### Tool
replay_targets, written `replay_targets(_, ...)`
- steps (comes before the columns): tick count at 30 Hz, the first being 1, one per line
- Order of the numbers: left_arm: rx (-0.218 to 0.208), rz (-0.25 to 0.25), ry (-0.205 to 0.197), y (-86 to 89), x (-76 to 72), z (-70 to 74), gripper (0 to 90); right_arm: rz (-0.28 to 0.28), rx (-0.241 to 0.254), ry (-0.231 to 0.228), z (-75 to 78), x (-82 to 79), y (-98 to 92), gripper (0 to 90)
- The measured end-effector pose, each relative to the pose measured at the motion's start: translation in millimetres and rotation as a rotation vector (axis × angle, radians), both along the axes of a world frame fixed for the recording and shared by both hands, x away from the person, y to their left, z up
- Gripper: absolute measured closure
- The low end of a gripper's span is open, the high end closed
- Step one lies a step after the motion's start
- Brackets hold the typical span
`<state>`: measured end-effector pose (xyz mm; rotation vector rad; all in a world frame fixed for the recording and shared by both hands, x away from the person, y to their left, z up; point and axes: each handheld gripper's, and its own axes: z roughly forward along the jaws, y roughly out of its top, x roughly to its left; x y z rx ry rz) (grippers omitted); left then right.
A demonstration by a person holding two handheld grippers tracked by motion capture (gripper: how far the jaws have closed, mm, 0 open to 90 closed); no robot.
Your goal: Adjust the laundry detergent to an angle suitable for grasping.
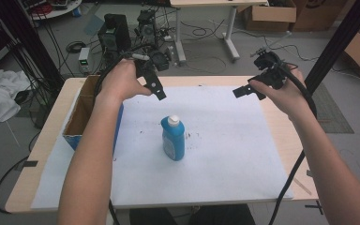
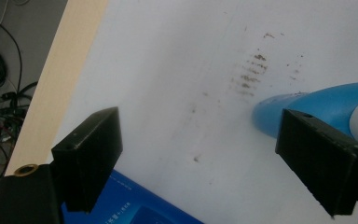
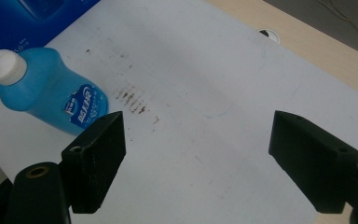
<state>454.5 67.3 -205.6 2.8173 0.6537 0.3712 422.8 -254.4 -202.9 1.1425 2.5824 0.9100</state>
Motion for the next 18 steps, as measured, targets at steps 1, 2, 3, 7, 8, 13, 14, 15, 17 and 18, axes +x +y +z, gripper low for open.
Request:
replay_targets(1,0.0,-0.003,-0.001,0.3,0.5,0.0,15.3,0.002,0.001,-0.005,-1.2,-2.6,1.6,18.0)
replay_targets(2,0.0,-0.003,-0.001,0.3,0.5,0.0,15.4,0.002,0.001,-0.005,-1.2,-2.6,1.6,18.0)
replay_targets(3,-0.004,0.001,0.001,0.6,0.4,0.0,15.3,0.013,0.008,-0.013,-3.3,-8.0,5.3,18.0)
replay_targets(7,-0.002,0.003,0.003,1.8,0.7,0.0,15.3,0.021,0.01,-0.026,-6.3,-16.1,12.0,17.8)
replay_targets(8,-0.002,0.003,0.003,1.8,0.7,0.0,15.3,0.021,0.01,-0.026,-6.3,-16.1,12.0,17.8)
replay_targets(13,-0.007,0.004,0.003,3.1,0.8,-0.2,15.4,0.032,0.019,-0.029,-12.8,-24.3,20.3,17.5)
replay_targets(14,-0.006,0.004,0.003,3.2,0.8,0.0,15.4,0.032,0.019,-0.029,-12.8,-24.3,20.3,17.5)
replay_targets(15,-0.007,0.005,0.003,3.2,0.7,-0.2,15.4,0.033,0.018,-0.031,-13.5,-25.2,21.4,17.5)
replay_targets(17,-0.007,0.003,0.003,2.9,0.6,-0.3,15.4,0.045,0.023,-0.031,-16.8,-29.4,26.7,17.5)
replay_targets(18,-0.007,0.003,0.003,2.9,0.6,-0.3,15.4,0.048,0.026,-0.033,-17.5,-30.7,28.0,17.5)
